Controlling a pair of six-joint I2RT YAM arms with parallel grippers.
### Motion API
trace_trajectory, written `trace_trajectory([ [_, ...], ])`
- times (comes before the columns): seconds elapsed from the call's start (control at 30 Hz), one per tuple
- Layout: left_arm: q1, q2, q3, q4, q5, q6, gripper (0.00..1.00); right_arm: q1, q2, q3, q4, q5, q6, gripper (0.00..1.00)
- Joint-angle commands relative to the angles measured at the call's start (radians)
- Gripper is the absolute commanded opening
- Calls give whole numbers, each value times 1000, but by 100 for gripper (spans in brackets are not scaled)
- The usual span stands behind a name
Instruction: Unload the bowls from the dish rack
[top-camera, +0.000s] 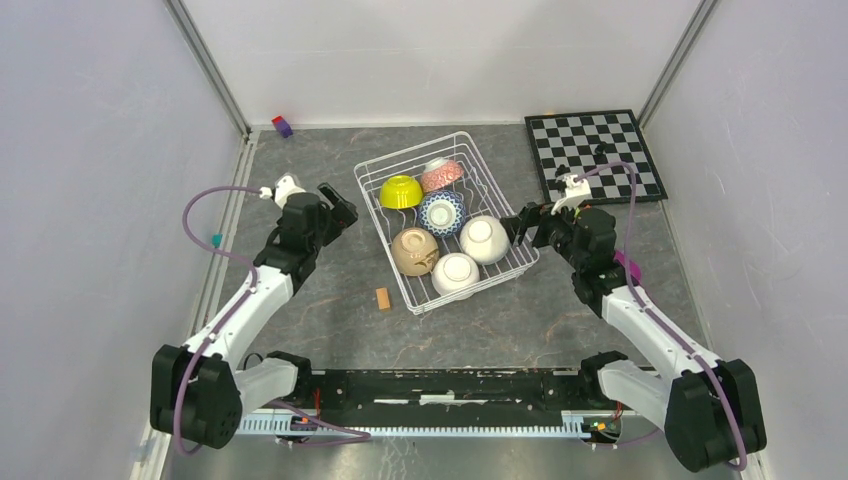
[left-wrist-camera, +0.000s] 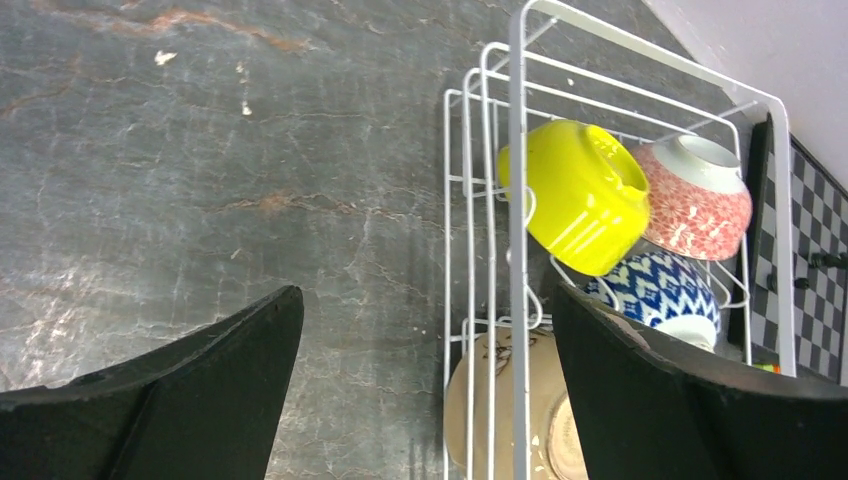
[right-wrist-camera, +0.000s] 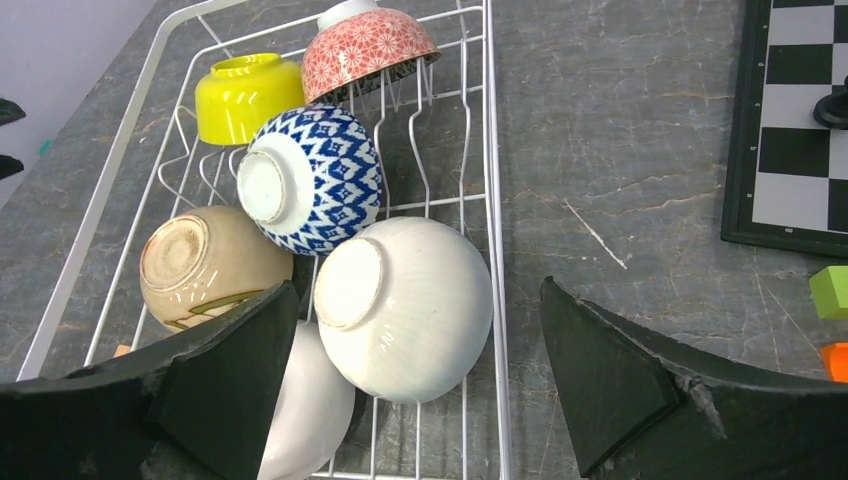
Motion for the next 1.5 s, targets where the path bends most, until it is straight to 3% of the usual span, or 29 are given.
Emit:
trace_trajectory([
  [0.0, -7, 18, 116, -41, 48, 90, 100, 4, -10, -17, 23, -24, 12, 97],
  [0.23, -84, 124, 301, -108, 74, 212, 100, 26, -24, -40, 19, -53, 22, 97],
  [0.5, -153, 506, 765, -335, 211, 472, 100, 36, -34, -32, 9, -50, 27, 97],
  [0.6, -156, 606, 874, -367, 251, 534, 100, 38, -48, -36, 3, -51, 30, 97],
  [0.93, -168, 767, 1064, -392, 351, 646, 100, 37, -141, -39, -130, -8, -22, 98],
  [1.2, -263, 935, 1285, -567, 197, 885, 100, 38, -190, -66, -173, 51, -56, 98],
  [1.47, -279, 1017, 1352, -568, 251, 1000, 100, 38, -250, -83, -204, 72, -101, 98],
])
